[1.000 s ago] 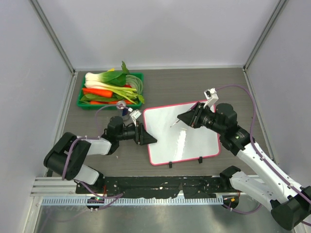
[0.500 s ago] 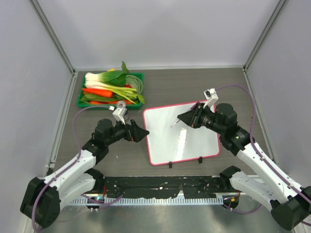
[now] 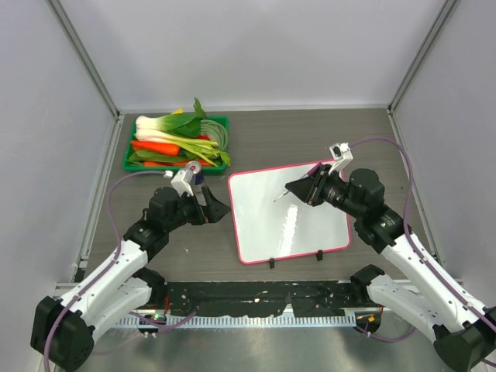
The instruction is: Write a sentence on the whiteboard
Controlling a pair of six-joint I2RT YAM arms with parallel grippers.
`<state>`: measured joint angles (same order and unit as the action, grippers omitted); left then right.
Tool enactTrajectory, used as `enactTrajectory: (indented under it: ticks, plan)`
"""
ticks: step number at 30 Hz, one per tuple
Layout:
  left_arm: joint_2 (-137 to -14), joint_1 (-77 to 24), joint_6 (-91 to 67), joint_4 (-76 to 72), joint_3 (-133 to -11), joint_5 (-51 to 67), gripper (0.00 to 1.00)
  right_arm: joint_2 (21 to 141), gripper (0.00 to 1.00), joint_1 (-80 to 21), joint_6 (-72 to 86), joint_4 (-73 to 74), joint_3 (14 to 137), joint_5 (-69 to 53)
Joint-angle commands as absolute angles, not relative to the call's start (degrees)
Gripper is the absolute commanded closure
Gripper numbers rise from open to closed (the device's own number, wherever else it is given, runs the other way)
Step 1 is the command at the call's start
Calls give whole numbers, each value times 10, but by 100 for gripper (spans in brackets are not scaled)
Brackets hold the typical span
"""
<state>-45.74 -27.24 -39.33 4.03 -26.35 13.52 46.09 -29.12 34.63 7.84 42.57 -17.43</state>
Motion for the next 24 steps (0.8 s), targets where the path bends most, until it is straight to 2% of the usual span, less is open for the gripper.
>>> enactTrajectory:
  ticks: [1, 8, 17, 24]
  plan:
    - [-484, -270, -408, 54, -301, 170, 0, 427, 99, -290, 355, 54, 416, -146]
    - [-494, -270, -393, 77, -319, 207, 0, 381, 99, -290, 362, 4, 340, -158]
    - [-431, -270, -452, -20, -244, 188, 0, 418, 99, -290, 371, -71, 337, -265]
    - [-433, -270, -425, -47, -237, 201, 0, 387, 99, -290, 367, -72, 329, -230]
